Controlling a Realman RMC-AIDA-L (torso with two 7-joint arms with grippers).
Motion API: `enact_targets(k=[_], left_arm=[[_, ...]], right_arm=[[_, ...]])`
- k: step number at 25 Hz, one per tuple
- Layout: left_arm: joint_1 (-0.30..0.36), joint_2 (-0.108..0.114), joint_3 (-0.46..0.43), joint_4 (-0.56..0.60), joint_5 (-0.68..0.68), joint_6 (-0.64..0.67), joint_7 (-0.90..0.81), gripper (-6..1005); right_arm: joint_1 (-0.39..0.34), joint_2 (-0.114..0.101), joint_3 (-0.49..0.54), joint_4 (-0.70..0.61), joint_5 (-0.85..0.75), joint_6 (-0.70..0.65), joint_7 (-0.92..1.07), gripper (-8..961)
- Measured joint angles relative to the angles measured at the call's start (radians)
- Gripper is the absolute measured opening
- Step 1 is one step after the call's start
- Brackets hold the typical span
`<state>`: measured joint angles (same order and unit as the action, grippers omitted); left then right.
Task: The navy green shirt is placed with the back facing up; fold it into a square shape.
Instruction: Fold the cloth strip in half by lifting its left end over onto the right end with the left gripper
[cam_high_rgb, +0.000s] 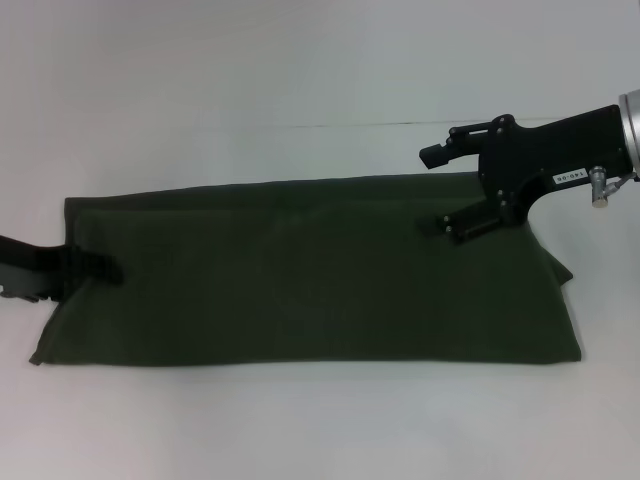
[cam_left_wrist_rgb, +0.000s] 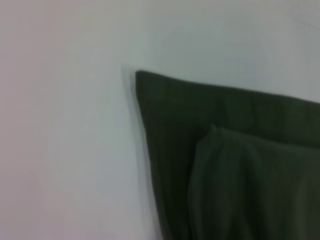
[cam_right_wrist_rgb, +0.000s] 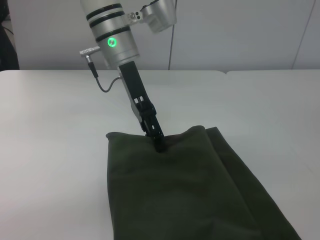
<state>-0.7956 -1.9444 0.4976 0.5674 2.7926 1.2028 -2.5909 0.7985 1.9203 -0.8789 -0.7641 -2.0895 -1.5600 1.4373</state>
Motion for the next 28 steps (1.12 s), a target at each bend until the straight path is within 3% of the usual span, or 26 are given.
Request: enact_targets(k=[28], left_arm=[[-0.017,0.005,0.018,-0.023,0.033,-0.039,-0.004,874]], right_arm=[[0.002,0.003,0.0,0.0,-0.014,0.002,0.0,915]])
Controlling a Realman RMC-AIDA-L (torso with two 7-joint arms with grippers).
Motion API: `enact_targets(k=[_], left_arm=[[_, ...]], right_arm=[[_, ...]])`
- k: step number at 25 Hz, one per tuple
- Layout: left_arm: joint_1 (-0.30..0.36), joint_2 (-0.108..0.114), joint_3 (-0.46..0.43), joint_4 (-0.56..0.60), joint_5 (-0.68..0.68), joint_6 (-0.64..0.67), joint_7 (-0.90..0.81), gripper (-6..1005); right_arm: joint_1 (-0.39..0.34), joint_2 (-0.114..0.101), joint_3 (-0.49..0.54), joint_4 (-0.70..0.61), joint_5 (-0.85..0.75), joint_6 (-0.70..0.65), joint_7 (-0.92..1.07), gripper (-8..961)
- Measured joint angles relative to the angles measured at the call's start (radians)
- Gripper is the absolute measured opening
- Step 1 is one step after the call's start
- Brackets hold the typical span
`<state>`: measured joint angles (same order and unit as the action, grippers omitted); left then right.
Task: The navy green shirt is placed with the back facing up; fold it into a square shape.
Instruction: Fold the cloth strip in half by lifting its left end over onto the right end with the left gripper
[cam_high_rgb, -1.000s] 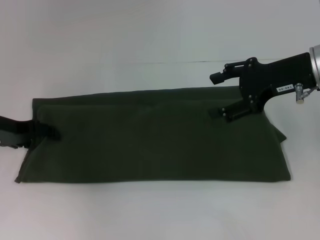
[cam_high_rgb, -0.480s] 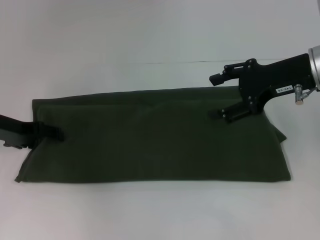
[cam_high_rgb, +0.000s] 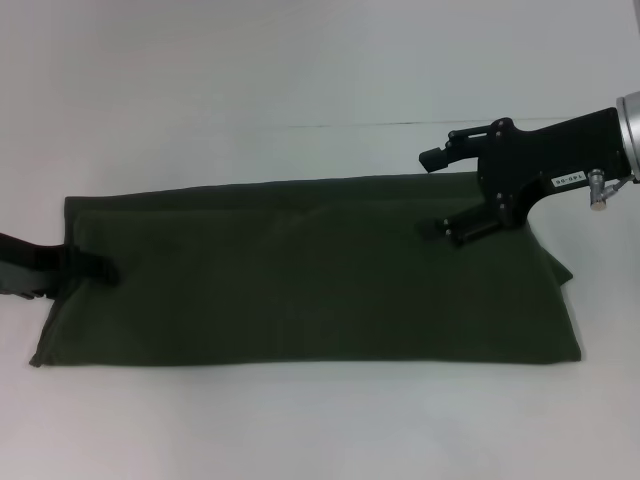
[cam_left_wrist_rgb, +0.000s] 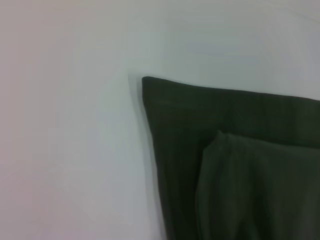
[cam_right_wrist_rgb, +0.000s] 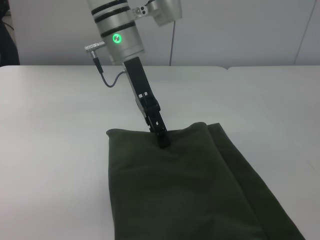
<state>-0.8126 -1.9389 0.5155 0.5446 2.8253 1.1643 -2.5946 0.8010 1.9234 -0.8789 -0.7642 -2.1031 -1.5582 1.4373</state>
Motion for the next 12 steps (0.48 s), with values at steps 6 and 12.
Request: enact_targets(k=[6,12], left_arm=[[-0.001,0.002,0.0,-0.003,0.002,0.003,-0.006,875],[-0.002,0.002,0.0,-0.005,0.002,0.005,-0.006,874]], right_arm=[[0.003,0.0,0.0,-0.002,0.0,0.002,0.0,915],[0.006,0.0,0.0,-0.003,-0.001,0.003,0.0,915]])
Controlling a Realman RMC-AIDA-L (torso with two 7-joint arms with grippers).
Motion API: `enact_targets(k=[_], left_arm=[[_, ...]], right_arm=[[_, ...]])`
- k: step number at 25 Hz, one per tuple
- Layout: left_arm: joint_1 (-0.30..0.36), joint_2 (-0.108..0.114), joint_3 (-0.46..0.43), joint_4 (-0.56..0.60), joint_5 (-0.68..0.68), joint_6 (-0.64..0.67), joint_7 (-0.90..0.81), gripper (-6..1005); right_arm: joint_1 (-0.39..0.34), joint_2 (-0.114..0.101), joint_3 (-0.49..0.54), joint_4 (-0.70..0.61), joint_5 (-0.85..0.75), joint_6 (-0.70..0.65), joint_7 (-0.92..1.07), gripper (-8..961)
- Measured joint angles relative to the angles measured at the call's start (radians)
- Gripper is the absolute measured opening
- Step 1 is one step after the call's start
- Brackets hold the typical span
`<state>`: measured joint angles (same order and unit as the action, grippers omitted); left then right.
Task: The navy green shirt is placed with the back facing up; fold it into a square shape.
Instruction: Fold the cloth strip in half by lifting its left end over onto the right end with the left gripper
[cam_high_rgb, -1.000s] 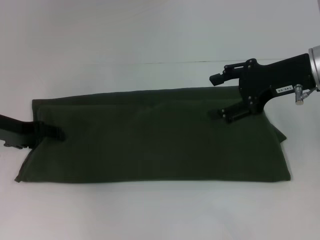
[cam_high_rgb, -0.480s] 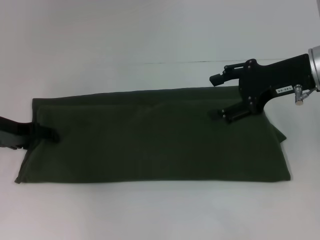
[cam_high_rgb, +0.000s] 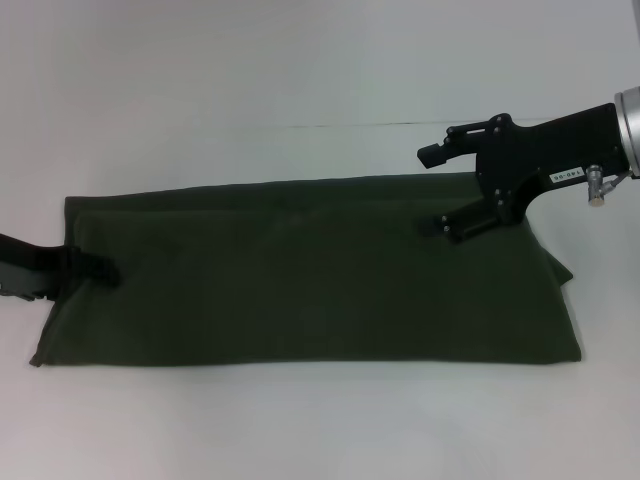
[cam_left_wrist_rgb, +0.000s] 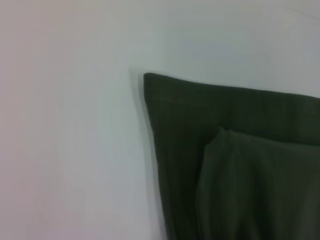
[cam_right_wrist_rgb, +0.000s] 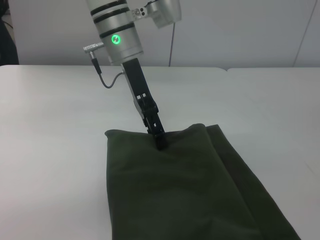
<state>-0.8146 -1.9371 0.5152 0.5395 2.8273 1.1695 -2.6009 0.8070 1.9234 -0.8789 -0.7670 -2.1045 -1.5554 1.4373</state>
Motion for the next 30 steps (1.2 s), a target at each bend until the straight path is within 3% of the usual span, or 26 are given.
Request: enact_targets(k=[16,30], left_arm=[[-0.003,-0.004,0.0,-0.003,-0.003,0.004,0.008,872],[-0.011,-0.004,0.0,-0.003,-0.001,0.007,0.008,727]], right_arm=[[0.001,0.002,0.0,0.0,0.0,0.003,0.0,915],[-0.002,0.001,0.0,0.0,0.0,0.003,0.001,915]])
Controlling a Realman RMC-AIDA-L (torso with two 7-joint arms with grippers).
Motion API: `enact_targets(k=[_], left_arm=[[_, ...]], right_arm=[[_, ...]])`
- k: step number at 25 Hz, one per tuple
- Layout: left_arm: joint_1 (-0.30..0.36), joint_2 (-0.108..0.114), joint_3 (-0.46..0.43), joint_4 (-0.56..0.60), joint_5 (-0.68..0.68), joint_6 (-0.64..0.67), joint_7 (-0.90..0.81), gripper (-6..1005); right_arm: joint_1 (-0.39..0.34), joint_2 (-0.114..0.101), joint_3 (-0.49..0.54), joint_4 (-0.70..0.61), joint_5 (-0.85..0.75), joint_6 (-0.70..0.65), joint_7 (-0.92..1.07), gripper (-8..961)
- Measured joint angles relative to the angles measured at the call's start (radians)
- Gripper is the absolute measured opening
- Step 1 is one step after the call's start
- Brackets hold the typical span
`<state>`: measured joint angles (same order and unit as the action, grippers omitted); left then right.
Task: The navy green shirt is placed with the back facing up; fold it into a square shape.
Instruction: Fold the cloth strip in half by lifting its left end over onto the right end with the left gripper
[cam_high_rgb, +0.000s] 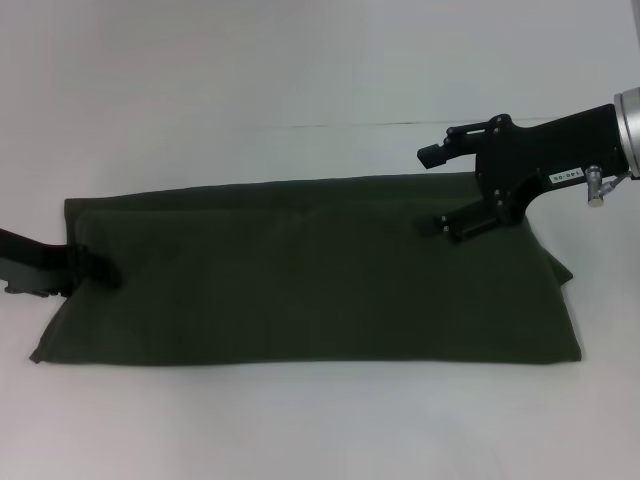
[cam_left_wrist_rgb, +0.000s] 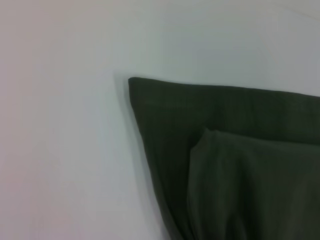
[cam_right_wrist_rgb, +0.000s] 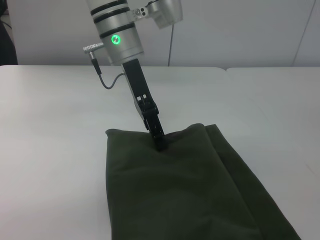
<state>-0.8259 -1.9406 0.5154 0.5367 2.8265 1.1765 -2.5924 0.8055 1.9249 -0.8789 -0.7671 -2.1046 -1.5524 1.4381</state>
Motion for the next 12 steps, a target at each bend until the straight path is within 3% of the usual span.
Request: enact_targets(k=[5,12], left_arm=[[-0.001,0.0,0.0,0.001,-0.001,0.001,0.0,638],[-0.001,0.0,0.001,0.001,-0.002,0.001,0.0,614]], right_arm=[[0.0,0.0,0.0,0.0,0.0,0.0,-0.001,915],[0.0,0.0,0.0,0.0,0.0,0.0,-0.001,915]])
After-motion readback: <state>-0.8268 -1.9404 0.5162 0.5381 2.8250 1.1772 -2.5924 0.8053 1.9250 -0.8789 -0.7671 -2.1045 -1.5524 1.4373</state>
